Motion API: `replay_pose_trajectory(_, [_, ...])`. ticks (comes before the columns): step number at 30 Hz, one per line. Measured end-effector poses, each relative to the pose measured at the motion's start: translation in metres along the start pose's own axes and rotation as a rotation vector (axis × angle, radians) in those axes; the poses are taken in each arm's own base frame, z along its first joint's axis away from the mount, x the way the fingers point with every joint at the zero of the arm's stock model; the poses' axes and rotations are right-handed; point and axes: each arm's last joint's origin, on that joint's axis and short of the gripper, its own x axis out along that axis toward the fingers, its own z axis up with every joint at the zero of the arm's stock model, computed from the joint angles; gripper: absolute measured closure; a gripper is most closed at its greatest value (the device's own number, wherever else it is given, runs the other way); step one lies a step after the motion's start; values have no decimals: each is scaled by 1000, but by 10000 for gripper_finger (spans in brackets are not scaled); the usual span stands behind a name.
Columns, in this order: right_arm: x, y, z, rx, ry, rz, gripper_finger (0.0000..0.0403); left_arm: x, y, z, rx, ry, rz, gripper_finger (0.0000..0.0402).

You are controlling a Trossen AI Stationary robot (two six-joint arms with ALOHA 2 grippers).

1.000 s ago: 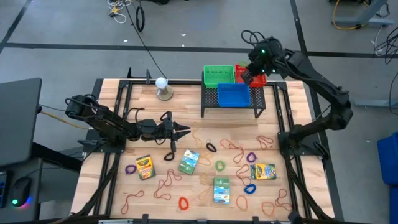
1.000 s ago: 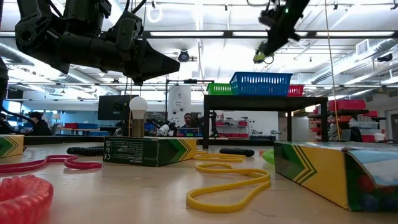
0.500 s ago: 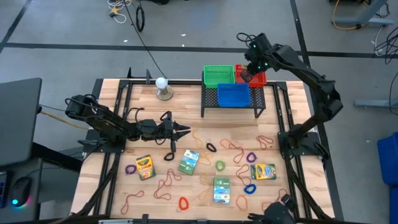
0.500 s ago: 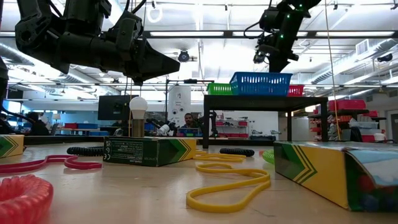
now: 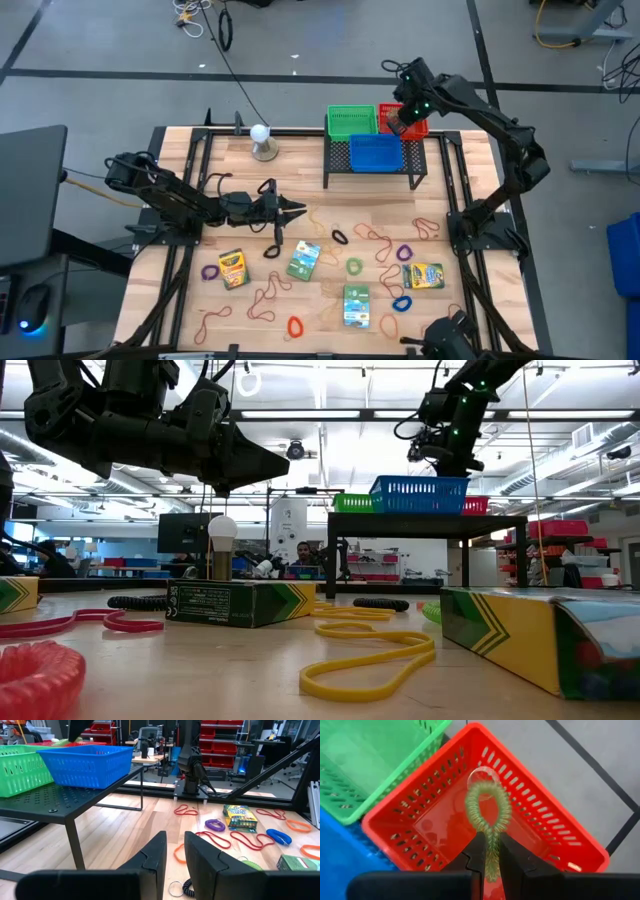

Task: Pick & Place Office Desk Supplies
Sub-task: Put the green spiral keychain into the red bin

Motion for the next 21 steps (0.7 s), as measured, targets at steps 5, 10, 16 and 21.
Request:
replay_pose_trajectory(5, [2, -4, 0, -2, -3, -4, 364, 0, 0, 0, 0, 0, 0, 328])
replay_pose_trajectory(10, [14, -9, -1, 5, 40, -6, 364, 0, 0, 0, 0, 0, 1, 328])
replay_pose_trajectory(16, [28, -10, 1, 0, 80, -5, 364, 0, 0, 0, 0, 0, 0, 328])
replay_pose_trajectory(21, [33, -11, 1, -1, 93, -8, 359, 0, 0, 0, 0, 0, 0, 328])
